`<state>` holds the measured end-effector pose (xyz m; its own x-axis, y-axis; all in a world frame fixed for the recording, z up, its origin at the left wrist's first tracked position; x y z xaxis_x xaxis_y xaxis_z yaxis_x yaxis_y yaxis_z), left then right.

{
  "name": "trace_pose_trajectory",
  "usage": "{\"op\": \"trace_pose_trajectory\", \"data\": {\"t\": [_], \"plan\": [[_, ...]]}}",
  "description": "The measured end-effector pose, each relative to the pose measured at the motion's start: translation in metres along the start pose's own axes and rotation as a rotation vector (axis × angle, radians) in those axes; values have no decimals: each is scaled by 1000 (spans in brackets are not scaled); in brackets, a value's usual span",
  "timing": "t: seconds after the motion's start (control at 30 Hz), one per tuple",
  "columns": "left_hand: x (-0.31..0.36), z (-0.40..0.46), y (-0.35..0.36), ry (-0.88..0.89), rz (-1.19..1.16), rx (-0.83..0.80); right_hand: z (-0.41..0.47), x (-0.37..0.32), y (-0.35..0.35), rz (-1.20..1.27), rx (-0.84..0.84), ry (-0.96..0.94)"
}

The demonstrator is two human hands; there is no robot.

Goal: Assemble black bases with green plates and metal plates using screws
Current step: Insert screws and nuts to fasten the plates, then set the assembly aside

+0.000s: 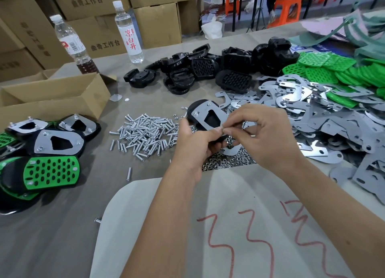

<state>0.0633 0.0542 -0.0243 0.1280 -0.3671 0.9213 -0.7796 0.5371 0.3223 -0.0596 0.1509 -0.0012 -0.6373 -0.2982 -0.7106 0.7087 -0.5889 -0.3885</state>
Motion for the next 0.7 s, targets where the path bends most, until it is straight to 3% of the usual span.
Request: {"op": "trace_pose_trajectory", "data": {"t": [0.37,0.7], "plan": [[-2,1,-1,28,-1,-18,3,6,-6,88,3,167],[0,-1,-1,46,-21,-19,2,11,-8,137,-28,140]]}}
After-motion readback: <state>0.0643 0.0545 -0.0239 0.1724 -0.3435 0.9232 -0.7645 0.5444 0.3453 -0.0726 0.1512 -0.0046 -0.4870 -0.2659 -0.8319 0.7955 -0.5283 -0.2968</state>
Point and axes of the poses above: each hand's wrist, its own z-axis towards the middle knuckle, its own y-axis out of the palm, x = y × z, the point moved 3 cm from there along z, towards the middle knuckle, and after that the axes turned 4 degrees about -y, right-handed, at the moved point
